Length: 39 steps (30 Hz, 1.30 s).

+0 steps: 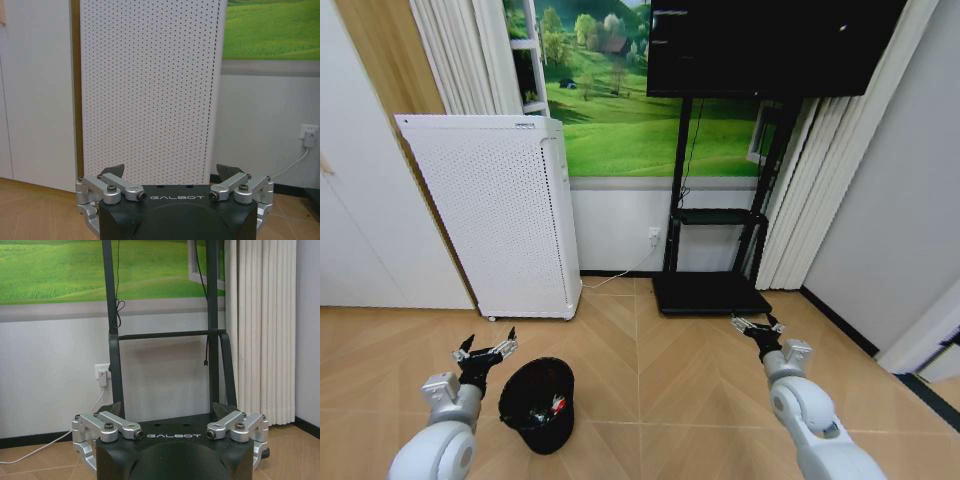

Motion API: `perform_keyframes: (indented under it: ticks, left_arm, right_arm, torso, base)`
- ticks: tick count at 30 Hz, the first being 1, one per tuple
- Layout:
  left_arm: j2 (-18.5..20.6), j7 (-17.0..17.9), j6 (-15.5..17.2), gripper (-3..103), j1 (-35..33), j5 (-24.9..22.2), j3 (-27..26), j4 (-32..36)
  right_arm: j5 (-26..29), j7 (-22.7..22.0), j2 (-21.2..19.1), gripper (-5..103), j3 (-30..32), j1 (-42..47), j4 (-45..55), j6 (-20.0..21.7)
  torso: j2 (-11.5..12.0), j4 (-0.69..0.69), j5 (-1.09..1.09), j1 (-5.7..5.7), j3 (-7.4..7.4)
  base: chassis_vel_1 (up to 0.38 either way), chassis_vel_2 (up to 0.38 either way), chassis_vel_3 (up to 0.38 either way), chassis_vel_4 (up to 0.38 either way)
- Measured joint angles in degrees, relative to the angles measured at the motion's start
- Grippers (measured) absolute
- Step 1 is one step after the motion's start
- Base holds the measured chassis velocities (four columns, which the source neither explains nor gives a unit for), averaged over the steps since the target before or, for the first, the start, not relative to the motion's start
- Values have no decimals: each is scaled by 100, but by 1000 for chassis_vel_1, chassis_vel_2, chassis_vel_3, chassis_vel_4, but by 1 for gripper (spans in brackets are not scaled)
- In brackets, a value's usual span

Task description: Pick up the trash bin and place the garbage on the floor into it.

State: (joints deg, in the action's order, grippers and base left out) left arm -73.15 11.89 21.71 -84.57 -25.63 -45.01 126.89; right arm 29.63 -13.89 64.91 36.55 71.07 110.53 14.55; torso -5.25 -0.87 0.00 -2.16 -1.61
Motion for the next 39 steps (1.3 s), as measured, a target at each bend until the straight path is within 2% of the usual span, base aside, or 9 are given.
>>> perform_keyframes:
  ticks: [7, 11, 16, 36, 39]
  left_arm:
    - [-23, 16, 51, 100, -12, -23, 20, 43]
    - [-13, 18, 90, 100, -11, -45, 20, 60]
    - [-15, -32, -1, 100, 24, -51, -8, 46]
    - [-7, 40, 32, 100, 26, -73, -44, 60]
    - [10, 42, 67, 100, 12, -81, -44, 64]
  right_arm:
    - [3, -10, -12, 100, 6, -8, -4, -2]
    - [9, -16, -13, 100, 6, -9, 23, 9]
    - [32, -39, -57, 100, 15, -15, 80, 28]
    - [99, -74, -74, 100, 37, -39, 119, 67]
    - [98, -75, -34, 100, 54, -31, 108, 66]
  torso:
    - [-222, 0, 0, -31, -191]
    - [-286, 0, 0, -43, -244]
    - [-435, 0, 0, -65, -371]
    - [-811, 0, 0, -158, -652]
    - [-922, 0, 0, -179, -741]
  base:
    - [0, 0, 0, 0]
    - [0, 0, 0, 0]
    - [0, 0, 0, 0]
    - [0, 0, 0, 0]
    - [0, 0, 0, 0]
